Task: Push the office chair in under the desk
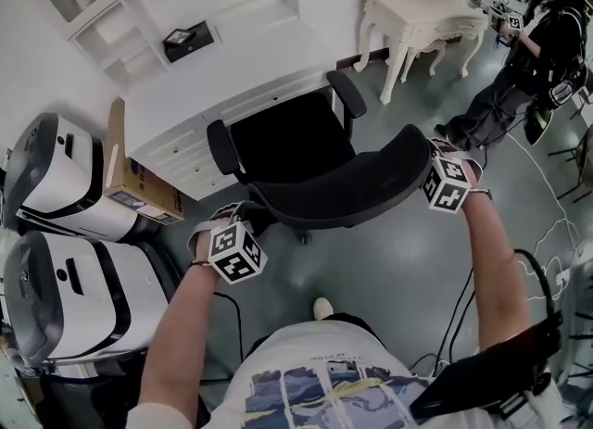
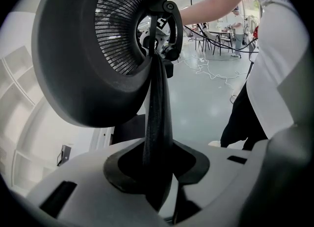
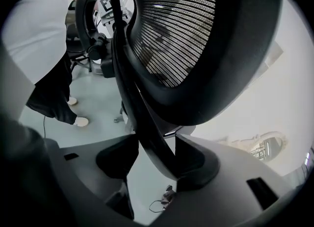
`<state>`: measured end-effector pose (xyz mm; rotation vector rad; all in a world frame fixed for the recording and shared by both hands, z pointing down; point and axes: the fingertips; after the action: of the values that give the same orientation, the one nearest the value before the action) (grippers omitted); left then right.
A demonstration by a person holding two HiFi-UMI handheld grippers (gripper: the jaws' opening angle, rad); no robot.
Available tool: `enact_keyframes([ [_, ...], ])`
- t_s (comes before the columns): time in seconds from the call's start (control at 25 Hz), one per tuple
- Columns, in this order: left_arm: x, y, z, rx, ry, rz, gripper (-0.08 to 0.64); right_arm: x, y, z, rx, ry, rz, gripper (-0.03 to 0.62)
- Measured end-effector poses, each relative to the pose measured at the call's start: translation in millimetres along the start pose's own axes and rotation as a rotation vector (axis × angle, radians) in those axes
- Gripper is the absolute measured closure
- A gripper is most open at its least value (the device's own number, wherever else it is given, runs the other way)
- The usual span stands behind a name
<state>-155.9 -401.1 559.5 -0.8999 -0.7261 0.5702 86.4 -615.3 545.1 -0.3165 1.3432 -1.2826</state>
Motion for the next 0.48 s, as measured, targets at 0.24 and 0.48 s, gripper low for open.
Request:
enact_keyframes([
  [0.24,-5.0,-1.1,2.2,-0.001,-0.001,0.008,0.437,2.5,-3.2,-1.9,0.002,0.003,-0.002,0.344],
  [0.48,-5.6,-0.6,3.0,0.007,0.016,0.012,0.425,2.8,-3.3,-3.0,0.003,-0.012,0.015,0.331],
])
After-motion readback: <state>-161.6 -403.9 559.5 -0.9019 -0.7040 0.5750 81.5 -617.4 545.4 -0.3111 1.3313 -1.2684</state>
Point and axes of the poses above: the fingertips, and each gripper's own axes: y backward along the fingers, x to its right, z out of its underside, and after that the axes turned 6 degrees about y, right-handed
